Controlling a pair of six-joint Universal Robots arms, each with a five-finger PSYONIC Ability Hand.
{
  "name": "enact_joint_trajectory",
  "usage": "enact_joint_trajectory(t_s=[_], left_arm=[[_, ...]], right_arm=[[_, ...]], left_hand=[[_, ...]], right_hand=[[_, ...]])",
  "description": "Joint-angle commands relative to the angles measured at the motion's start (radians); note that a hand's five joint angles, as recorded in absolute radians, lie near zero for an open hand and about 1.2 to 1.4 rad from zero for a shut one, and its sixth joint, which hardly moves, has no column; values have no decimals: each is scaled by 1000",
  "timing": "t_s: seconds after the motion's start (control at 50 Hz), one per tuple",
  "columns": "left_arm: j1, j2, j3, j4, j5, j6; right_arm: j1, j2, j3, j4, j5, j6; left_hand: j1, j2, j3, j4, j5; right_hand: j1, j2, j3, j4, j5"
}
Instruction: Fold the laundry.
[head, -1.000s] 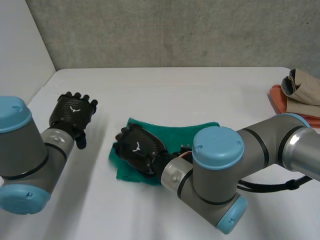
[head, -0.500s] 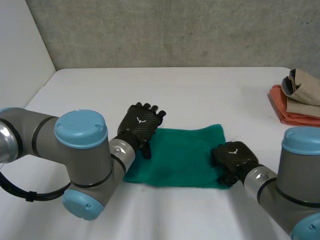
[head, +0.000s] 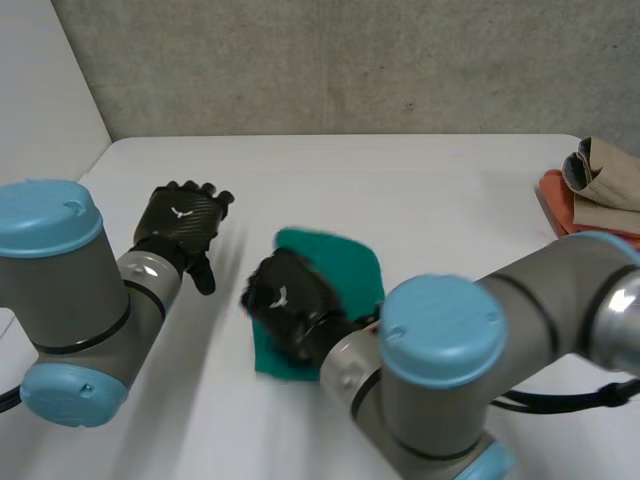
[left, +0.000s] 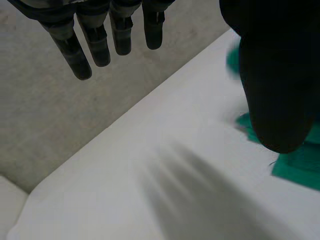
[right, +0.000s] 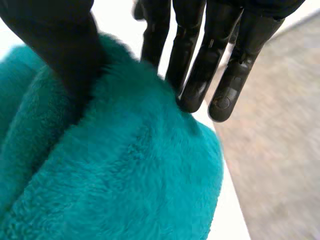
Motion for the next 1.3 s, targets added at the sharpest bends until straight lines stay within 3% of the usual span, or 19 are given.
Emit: enact_joint_trajectory(t_s=[0.02,0.08,0.16,0.28,0.36,0.54,0.72,0.86,1.02,1.14,1.3], left_arm=[[-14,-1,-1,3,-2,-10],[-56,-2,8,10,1,-11],[-140,-10,32,16,1,-14],[-234,-56,83,14,3,-104],[-251,-126,128,-6,-5,-166],[-243,-202,143,-119,-69,-151],[-194,-268,128,-139,-102,19],[-195,-254,141,-139,-80,70],[-194,-102,206,-144,64,65],[-174,-13,273,-190,154,38],[-93,10,428,-440,440,-123]], right_arm=[[8,24,-11,12,14,144],[-25,-18,7,13,58,292],[-217,-123,76,16,83,613],[-332,-144,75,105,46,804],[-337,-82,8,200,19,810],[-331,79,-108,282,-43,821],[-326,182,-161,302,-75,750],[-314,160,-160,323,-26,551],[-297,-7,-96,263,63,522],[-213,-130,69,93,92,506],[-78,-108,191,-19,121,506]], left_hand=[[-13,-29,-36,-31,-48],[-13,-29,-36,-31,-48],[-13,-29,-36,-31,-48],[-7,-22,-30,-24,-41],[5,-11,-18,-12,-29],[17,1,-6,0,-18],[8,-8,-15,-9,-26],[2,-14,-21,-15,-32],[5,-11,-18,-12,-29],[11,-5,-12,-6,-23],[41,25,17,23,6]], right_hand=[[-571,-732,-761,-764,-766],[-571,-732,-761,-764,-766],[-571,-732,-761,-764,-766],[-571,-732,-761,-764,-766],[-571,-732,-761,-764,-766],[-571,-732,-761,-764,-766],[-571,-732,-761,-764,-766],[-571,-732,-761,-764,-766],[-571,-732,-761,-764,-766],[-571,-732,-761,-764,-766],[-571,-732,-761,-764,-766]])
